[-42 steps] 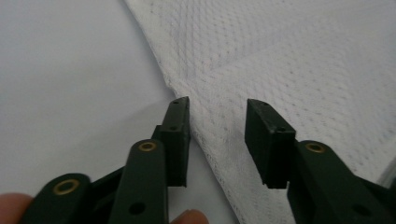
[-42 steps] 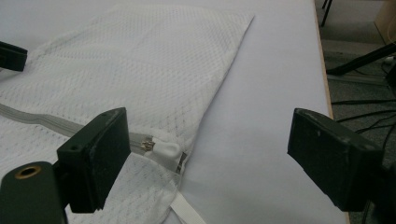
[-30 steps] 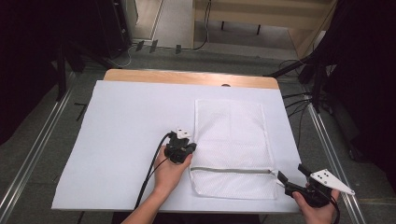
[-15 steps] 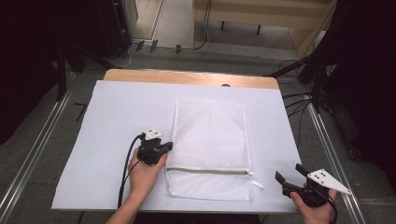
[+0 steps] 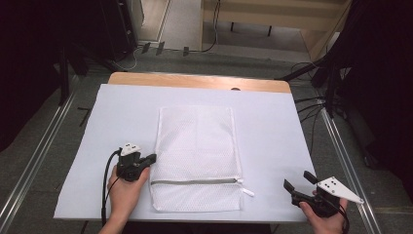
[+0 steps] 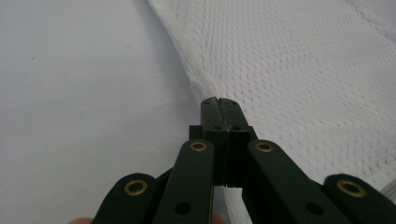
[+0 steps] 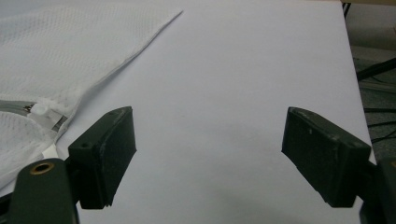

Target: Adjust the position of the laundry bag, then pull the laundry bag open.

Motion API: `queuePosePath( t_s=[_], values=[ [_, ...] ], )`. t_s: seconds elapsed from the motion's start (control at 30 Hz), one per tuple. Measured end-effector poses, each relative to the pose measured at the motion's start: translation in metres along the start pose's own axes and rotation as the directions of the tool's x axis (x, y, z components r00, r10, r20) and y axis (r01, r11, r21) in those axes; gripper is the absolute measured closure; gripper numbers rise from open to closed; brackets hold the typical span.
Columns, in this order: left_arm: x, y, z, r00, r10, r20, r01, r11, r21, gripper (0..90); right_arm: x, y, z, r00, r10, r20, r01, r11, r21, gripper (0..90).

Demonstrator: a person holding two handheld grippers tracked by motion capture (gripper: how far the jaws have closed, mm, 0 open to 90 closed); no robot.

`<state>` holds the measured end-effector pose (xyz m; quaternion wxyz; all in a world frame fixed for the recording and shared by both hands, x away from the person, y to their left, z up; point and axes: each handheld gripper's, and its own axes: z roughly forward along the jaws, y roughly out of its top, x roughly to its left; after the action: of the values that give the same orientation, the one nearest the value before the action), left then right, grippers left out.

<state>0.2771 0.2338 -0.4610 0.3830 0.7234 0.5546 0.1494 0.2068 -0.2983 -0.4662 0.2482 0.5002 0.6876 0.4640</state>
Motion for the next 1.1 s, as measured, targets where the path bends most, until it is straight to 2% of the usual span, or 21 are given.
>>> queuePosePath(
  t_s=[0.07,0.13,0.17,0.2,0.27,0.37,0.4,0.47,0.53,0.6,0.63,0.73,0.83,0.87,0.9,0.97,1.0,1.07,1.1],
  values=[
    [0.001,-0.002,-0.001,0.9999,0.000,-0.011,0.000,0.9999,-0.012,90.0,0.001,0.001,0.000,1.0000,0.000,-0.010,0.000,1.000,-0.004,19.3],
    [0.003,-0.001,-0.004,0.9999,-0.008,-0.013,0.007,0.9987,-0.051,76.0,0.004,0.001,-0.001,0.9993,0.005,-0.038,-0.006,1.000,-0.015,27.0],
    [0.003,-0.001,-0.004,0.9999,-0.008,-0.013,0.007,0.9987,-0.051,69.2,0.004,0.001,-0.001,0.9993,0.005,-0.038,-0.006,1.000,-0.015,27.0],
    [0.003,-0.001,-0.005,1.0000,-0.005,-0.001,0.005,0.9985,-0.055,69.2,0.005,0.002,-0.001,0.9977,0.008,-0.068,-0.009,1.000,-0.021,31.7],
    [0.001,-0.001,-0.011,1.0000,0.003,-0.005,-0.003,0.9971,-0.075,60.1,0.008,0.004,-0.001,0.9925,0.017,-0.121,-0.019,1.000,-0.021,37.8],
    [-0.004,0.002,-0.023,1.0000,-0.003,0.002,0.003,0.9920,-0.126,51.6,0.019,0.008,0.000,0.9871,-0.009,-0.160,0.010,1.000,0.003,44.8],
    [-0.005,0.003,-0.026,1.0000,-0.001,0.005,0.002,0.9910,-0.134,49.4,0.032,0.010,0.003,0.9836,-0.038,-0.176,0.039,0.999,0.005,46.7],
    [-0.009,0.004,-0.031,0.9999,0.007,0.014,-0.005,0.9880,-0.154,48.8,0.036,0.009,0.004,0.9814,-0.040,-0.188,0.039,0.999,-0.009,46.6],
    [-0.016,0.005,-0.034,0.9992,0.021,0.033,-0.015,0.9863,-0.164,48.7,0.049,0.011,0.008,0.9713,-0.036,-0.235,0.035,0.999,-0.010,46.5],
    [-0.021,0.005,-0.033,0.9981,0.031,0.054,-0.022,0.9867,-0.161,48.9,0.062,0.013,0.014,0.9627,-0.039,-0.268,0.039,0.999,-0.004,45.5],
    [-0.025,0.005,-0.032,0.9971,0.037,0.066,-0.027,0.9876,-0.155,48.9,0.062,0.013,0.014,0.9627,-0.039,-0.268,0.039,0.999,-0.004,45.5],
    [-0.037,0.005,-0.027,0.9924,0.060,0.107,-0.046,0.9896,-0.136,49.5,0.071,0.012,0.023,0.9518,-0.013,-0.307,0.018,1.000,0.015,46.8],
    [-0.049,0.005,-0.022,0.9878,0.082,0.132,-0.065,0.9899,-0.126,50.6,0.082,0.008,0.032,0.9597,-0.020,-0.280,0.034,0.998,0.047,48.1],
    [-0.052,0.005,-0.021,0.9859,0.089,0.141,-0.072,0.9898,-0.123,50.6,0.082,0.008,0.032,0.9597,-0.020,-0.280,0.034,0.998,0.047,48.1],
    [-0.056,0.005,-0.019,0.9844,0.097,0.147,-0.080,0.9899,-0.117,50.7,0.086,0.006,0.034,0.9511,-0.001,-0.309,0.026,0.997,0.076,50.1],
    [-0.063,0.005,-0.015,0.9814,0.110,0.157,-0.094,0.9895,-0.110,50.6,0.088,0.005,0.036,0.9479,0.006,-0.318,0.026,0.995,0.094,50.5],
    [-0.067,0.005,-0.013,0.9795,0.112,0.168,-0.095,0.9899,-0.105,50.6,0.090,0.004,0.037,0.9506,0.012,-0.310,0.023,0.994,0.109,54.1],
    [-0.073,0.005,-0.009,0.9764,0.122,0.179,-0.105,0.9894,-0.101,50.6,0.091,0.004,0.040,0.9455,0.024,-0.325,0.017,0.992,0.124,56.8],
    [-0.076,0.004,-0.008,0.9746,0.129,0.183,-0.113,0.9890,-0.095,50.6,0.092,0.003,0.042,0.9470,0.028,-0.320,0.016,0.991,0.133,56.9]
  ],
)
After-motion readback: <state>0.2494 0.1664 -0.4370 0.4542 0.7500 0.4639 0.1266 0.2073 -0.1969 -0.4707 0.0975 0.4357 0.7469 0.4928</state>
